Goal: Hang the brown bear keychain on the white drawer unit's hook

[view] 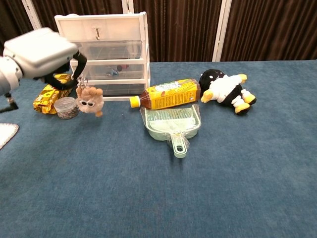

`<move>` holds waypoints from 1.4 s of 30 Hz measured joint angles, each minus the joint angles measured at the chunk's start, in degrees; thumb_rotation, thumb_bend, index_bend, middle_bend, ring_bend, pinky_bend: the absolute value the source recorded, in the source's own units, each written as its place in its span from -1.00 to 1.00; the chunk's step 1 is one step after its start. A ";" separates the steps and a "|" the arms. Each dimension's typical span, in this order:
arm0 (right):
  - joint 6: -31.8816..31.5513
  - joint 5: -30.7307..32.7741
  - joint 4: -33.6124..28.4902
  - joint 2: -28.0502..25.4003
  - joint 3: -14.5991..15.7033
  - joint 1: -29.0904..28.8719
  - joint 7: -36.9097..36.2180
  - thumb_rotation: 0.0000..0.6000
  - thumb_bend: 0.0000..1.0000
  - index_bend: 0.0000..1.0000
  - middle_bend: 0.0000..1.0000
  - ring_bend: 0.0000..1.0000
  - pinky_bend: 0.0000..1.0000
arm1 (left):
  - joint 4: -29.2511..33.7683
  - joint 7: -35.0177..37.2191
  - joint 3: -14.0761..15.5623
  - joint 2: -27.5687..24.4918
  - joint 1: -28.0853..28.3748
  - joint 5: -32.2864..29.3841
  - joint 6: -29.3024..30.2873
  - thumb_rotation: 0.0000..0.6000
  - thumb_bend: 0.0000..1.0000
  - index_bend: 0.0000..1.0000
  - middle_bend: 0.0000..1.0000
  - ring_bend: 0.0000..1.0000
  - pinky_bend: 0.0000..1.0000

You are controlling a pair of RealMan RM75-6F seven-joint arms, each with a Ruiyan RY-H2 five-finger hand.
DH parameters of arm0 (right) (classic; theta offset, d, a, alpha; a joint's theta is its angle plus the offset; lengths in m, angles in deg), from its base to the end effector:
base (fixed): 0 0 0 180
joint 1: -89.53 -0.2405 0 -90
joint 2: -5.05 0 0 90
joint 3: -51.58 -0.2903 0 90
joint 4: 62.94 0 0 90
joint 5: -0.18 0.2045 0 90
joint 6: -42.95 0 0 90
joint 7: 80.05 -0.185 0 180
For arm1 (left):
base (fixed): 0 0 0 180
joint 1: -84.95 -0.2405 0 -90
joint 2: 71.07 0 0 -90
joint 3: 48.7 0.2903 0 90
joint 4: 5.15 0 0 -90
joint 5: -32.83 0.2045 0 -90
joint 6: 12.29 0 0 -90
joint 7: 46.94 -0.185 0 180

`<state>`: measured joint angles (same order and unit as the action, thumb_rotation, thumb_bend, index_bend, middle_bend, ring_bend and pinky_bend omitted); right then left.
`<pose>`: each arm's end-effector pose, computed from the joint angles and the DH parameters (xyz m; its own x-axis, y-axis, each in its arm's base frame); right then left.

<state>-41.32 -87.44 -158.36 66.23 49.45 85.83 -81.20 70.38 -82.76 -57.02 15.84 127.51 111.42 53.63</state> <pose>-0.3334 -0.2140 0.1850 0.3775 -0.0378 0.9252 -0.9260 -0.0206 0.3770 -0.1616 0.4224 0.0260 0.7605 -0.2230 0.6099 0.4944 -0.4100 -0.7665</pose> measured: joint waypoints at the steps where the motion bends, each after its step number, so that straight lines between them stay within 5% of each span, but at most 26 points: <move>1: 0.00 0.00 0.01 0.00 0.02 0.01 -0.07 1.00 -1.00 -1.00 -1.00 -1.00 -1.00 | -0.36 0.28 -0.39 -0.06 0.39 0.27 0.00 1.00 0.04 0.38 1.00 0.74 0.45; 14: 0.16 0.15 -0.08 -0.10 -0.06 -0.05 -0.54 1.00 -1.00 -1.00 -1.00 -1.00 -1.00 | -6.00 2.01 -3.88 0.69 4.70 1.39 -0.91 1.00 0.04 0.39 1.00 0.74 0.45; 42: 0.45 0.79 -0.23 -0.28 -0.34 -0.13 -1.08 1.00 -1.00 -1.00 -1.00 -1.00 -1.00 | -18.75 8.24 -4.62 5.06 9.26 4.35 -0.19 1.00 0.04 0.39 1.00 0.73 0.45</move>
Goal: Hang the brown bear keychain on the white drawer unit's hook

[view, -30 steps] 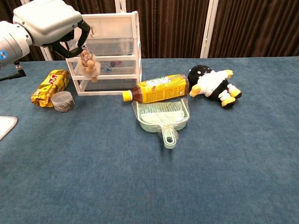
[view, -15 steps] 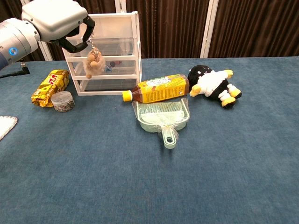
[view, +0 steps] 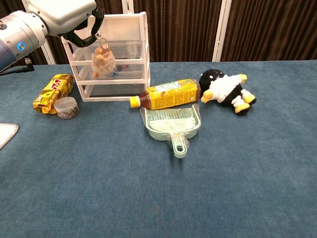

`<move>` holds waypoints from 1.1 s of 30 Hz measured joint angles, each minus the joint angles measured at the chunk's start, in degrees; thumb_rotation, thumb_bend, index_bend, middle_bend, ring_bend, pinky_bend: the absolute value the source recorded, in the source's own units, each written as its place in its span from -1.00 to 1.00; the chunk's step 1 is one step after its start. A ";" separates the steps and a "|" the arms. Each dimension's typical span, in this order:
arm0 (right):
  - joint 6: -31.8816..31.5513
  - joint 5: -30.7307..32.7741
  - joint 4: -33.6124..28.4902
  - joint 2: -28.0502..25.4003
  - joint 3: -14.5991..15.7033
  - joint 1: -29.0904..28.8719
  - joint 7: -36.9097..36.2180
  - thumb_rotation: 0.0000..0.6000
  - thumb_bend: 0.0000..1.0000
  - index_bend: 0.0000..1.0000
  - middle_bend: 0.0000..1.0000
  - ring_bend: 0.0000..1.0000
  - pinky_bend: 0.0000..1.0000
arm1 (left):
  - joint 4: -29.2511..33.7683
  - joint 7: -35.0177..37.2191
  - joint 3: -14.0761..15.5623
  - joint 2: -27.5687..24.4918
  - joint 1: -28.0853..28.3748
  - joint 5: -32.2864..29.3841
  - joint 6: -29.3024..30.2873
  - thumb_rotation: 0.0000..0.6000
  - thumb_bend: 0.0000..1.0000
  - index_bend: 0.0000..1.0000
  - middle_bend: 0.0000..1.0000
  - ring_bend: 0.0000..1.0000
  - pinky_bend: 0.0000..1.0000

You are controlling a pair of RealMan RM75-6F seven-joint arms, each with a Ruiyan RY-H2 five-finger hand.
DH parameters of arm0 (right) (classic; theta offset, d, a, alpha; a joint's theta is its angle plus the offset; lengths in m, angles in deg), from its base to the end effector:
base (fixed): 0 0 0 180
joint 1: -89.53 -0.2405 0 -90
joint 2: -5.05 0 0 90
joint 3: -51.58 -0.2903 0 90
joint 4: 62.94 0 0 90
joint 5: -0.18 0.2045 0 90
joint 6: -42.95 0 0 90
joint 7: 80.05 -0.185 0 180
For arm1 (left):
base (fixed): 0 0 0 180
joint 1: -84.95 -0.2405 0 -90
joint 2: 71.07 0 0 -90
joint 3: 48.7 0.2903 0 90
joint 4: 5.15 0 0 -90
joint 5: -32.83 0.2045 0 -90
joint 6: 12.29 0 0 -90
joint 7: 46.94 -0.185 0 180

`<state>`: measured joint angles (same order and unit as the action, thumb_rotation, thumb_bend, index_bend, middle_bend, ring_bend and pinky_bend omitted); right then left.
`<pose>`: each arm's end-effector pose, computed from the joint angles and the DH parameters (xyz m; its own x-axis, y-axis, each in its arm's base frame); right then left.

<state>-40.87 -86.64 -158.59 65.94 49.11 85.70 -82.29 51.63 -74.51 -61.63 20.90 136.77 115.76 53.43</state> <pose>-0.3347 -0.2160 0.1870 0.3594 -0.0388 0.9324 -0.9332 -0.0087 0.3593 -0.1137 0.4893 0.0445 0.7182 -0.4157 0.5581 0.4299 -0.3656 -0.8256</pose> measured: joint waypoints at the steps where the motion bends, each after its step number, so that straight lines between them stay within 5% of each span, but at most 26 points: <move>1: -0.01 0.00 -0.01 -0.01 0.00 0.01 -0.02 1.00 -1.00 -1.00 -1.00 -1.00 -1.00 | -0.16 0.00 0.03 0.06 0.02 -0.04 -0.03 1.00 0.04 0.39 1.00 0.73 0.45; 33: 0.09 0.37 -0.09 -0.01 -0.11 0.05 0.13 1.00 -1.00 -1.00 -1.00 -1.00 -1.00 | -9.12 3.53 0.75 5.47 1.87 -0.72 -0.82 1.00 0.04 0.39 1.00 0.72 0.45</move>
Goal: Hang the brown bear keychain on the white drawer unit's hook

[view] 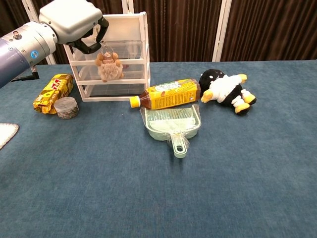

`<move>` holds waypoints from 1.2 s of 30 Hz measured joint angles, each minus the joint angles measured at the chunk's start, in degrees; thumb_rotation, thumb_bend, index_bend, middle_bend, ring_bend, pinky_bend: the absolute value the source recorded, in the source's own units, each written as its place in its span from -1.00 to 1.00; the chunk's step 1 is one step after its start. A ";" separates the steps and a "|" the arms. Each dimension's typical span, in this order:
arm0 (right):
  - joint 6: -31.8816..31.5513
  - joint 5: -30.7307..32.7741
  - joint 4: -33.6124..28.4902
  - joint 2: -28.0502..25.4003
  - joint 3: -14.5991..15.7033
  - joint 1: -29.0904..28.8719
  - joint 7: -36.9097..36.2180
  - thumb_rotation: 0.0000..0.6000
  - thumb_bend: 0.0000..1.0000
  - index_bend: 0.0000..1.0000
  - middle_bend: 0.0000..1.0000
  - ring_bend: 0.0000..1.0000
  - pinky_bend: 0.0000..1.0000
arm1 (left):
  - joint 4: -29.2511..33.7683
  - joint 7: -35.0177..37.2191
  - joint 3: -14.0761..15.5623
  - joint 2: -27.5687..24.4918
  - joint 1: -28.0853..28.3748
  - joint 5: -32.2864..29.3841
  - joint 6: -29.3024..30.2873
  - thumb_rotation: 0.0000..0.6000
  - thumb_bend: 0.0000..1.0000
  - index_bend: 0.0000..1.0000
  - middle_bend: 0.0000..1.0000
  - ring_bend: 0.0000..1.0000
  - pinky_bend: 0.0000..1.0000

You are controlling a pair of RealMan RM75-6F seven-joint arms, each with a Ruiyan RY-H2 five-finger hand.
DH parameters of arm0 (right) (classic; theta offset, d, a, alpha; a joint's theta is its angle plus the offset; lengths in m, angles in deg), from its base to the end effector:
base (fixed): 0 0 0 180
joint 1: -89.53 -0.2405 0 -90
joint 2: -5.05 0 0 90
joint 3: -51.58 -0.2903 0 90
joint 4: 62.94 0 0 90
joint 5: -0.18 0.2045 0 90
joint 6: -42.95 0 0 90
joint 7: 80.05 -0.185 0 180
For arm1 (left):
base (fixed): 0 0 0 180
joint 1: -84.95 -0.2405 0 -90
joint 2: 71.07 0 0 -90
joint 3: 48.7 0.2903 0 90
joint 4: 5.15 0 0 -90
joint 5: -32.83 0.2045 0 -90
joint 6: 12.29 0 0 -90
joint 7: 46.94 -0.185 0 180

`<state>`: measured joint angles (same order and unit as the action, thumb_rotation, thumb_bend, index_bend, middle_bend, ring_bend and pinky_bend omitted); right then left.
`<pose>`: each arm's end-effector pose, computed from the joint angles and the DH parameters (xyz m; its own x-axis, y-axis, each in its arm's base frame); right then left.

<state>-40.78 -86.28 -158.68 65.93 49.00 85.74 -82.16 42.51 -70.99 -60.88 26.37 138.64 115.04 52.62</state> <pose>-0.3355 -0.2161 0.1874 0.3595 -0.0386 0.9324 -0.9331 -0.0022 0.3596 -0.1167 0.5018 0.0229 0.7264 -0.3975 0.5608 0.4403 -0.3575 -0.8236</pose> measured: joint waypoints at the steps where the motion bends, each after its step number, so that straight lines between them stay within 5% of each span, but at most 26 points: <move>1: 0.00 0.00 0.00 0.00 -0.01 -0.01 -0.04 1.00 -1.00 -1.00 -1.00 -1.00 -1.00 | -0.11 -0.02 0.04 0.06 -0.02 -0.08 -0.07 1.00 0.04 0.39 1.00 0.72 0.45; 14: -0.02 -0.04 -0.18 -0.05 0.01 0.02 -0.13 1.00 -1.00 -1.00 -1.00 -1.00 -1.00 | -0.43 -0.17 1.13 0.14 -0.51 0.08 -0.18 1.00 -0.08 0.30 1.00 0.69 0.45; 19: -0.01 0.03 -0.20 -0.06 -0.01 0.04 -0.11 1.00 -1.00 -1.00 -1.00 -1.00 -1.00 | -0.58 -0.44 1.84 -0.08 -0.71 0.77 0.17 1.00 -0.51 -0.34 0.94 0.64 0.44; 24: 0.13 0.12 -0.29 -0.06 -0.06 -0.05 -0.04 1.00 -1.00 -1.00 -1.00 -1.00 -1.00 | -0.26 0.20 1.51 -0.19 -0.85 1.10 1.95 1.00 -0.54 -0.72 0.90 0.60 0.44; 36: 0.01 -0.04 -0.25 -0.05 0.12 0.10 0.17 1.00 -1.00 -1.00 -1.00 -1.00 -1.00 | 7.04 0.97 -0.48 -3.12 -1.03 1.68 6.33 1.00 -0.54 -0.72 0.82 0.52 0.40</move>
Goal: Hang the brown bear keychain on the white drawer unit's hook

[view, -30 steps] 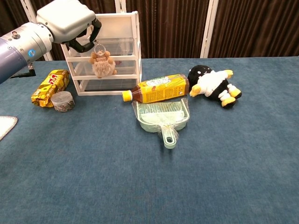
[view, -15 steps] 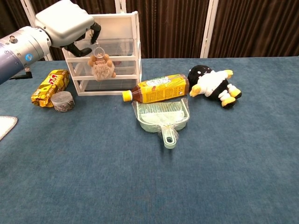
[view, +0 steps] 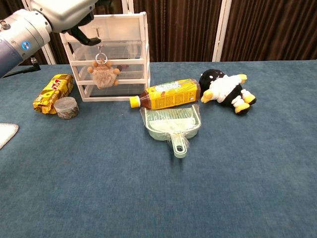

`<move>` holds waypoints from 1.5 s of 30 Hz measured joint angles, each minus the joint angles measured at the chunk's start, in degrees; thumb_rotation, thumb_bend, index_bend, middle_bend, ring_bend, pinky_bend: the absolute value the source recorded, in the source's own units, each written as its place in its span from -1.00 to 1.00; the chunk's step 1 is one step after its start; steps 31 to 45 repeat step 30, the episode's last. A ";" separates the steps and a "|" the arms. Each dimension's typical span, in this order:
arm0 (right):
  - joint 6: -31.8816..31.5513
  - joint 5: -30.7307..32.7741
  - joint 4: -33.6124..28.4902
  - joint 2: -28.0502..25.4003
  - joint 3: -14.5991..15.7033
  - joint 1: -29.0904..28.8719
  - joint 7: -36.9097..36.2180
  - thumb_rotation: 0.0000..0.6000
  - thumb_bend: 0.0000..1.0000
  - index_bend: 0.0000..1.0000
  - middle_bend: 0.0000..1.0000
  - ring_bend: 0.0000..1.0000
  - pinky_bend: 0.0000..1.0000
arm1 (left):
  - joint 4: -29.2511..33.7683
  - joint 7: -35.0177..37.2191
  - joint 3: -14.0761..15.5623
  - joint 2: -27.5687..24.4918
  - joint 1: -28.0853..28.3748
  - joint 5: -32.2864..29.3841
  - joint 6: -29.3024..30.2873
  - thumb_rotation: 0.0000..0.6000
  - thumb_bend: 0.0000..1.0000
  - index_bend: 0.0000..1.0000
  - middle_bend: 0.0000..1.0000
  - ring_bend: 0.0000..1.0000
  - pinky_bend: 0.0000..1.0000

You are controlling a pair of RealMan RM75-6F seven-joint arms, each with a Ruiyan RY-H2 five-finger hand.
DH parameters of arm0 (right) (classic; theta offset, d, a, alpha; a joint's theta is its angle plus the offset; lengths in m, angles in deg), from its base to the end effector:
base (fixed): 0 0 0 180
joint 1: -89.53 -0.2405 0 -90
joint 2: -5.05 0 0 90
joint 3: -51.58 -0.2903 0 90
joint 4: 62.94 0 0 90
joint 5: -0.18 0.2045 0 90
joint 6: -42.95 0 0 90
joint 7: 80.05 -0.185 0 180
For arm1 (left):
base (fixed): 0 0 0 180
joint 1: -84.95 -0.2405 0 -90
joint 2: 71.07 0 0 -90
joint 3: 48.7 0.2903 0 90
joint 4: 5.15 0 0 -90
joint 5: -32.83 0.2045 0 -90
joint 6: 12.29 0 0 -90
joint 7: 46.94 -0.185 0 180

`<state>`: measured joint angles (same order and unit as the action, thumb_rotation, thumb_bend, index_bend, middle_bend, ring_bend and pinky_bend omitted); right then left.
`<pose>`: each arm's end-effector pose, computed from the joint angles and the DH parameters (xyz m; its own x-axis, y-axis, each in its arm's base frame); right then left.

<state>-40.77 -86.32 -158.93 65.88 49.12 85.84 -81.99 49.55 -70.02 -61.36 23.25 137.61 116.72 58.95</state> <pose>-0.3352 -0.2150 0.1869 0.3591 -0.0417 0.9324 -0.9332 -0.0013 0.3593 -0.0989 0.4838 0.0449 0.6283 -0.4652 0.6236 0.4911 -0.3846 -0.7816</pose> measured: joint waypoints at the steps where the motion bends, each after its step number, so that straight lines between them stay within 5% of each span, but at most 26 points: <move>1: 0.04 0.05 0.04 -0.02 -0.01 -0.01 0.00 1.00 -1.00 -1.00 -1.00 -1.00 -1.00 | 1.24 0.02 -0.02 -0.49 -0.27 0.10 0.54 1.00 -0.54 -0.72 0.78 0.48 0.36; 4: 0.17 0.17 0.09 -0.06 -0.02 -0.03 -0.01 1.00 -1.00 -1.00 -1.00 -1.00 -1.00 | 6.40 0.20 0.09 -2.48 -1.78 0.40 2.65 1.00 -0.54 -0.72 0.52 0.28 0.18; 8: 0.51 0.22 0.16 -0.12 0.10 -0.10 0.38 1.00 -1.00 -1.00 -1.00 -1.00 -1.00 | 16.10 0.30 1.03 -6.35 -5.96 0.45 6.55 1.00 -0.56 -0.76 -0.10 -0.22 -0.17; 10: 0.75 0.25 0.17 -0.13 0.20 -0.15 0.87 1.00 -1.00 -1.00 -1.00 -1.00 -1.00 | 21.01 0.23 1.89 -8.43 -8.54 0.36 8.43 1.00 -0.59 -0.82 -0.56 -0.61 -0.49; 13: 1.11 0.36 0.04 -0.13 0.33 -0.23 1.52 1.00 -1.00 -1.00 -1.00 -1.00 -1.00 | 29.18 0.23 4.14 -12.36 -13.93 0.05 11.66 1.00 -0.70 -0.95 -0.97 -0.98 -0.92; 20: 1.81 0.56 0.00 -0.08 0.61 -0.41 3.17 1.00 -1.00 -1.00 -1.00 -1.00 -1.00 | 42.48 1.96 12.02 -21.56 -27.12 -2.73 16.89 1.00 -0.81 -1.00 -1.00 -1.00 -1.00; 26: 1.44 0.06 0.09 0.28 0.68 -0.42 3.89 1.00 -1.00 -1.00 -1.00 -1.00 -1.00 | 43.73 6.05 17.34 -24.42 -34.28 -2.77 19.86 1.00 -0.82 -1.00 -1.00 -1.00 -1.00; 45: 1.30 -0.12 0.30 0.54 0.80 -0.34 4.05 1.00 -1.00 -1.00 -1.00 -1.00 -1.00 | 42.11 9.29 18.96 -24.96 -37.27 -1.08 21.17 1.00 -0.81 -1.00 -1.00 -1.00 -1.00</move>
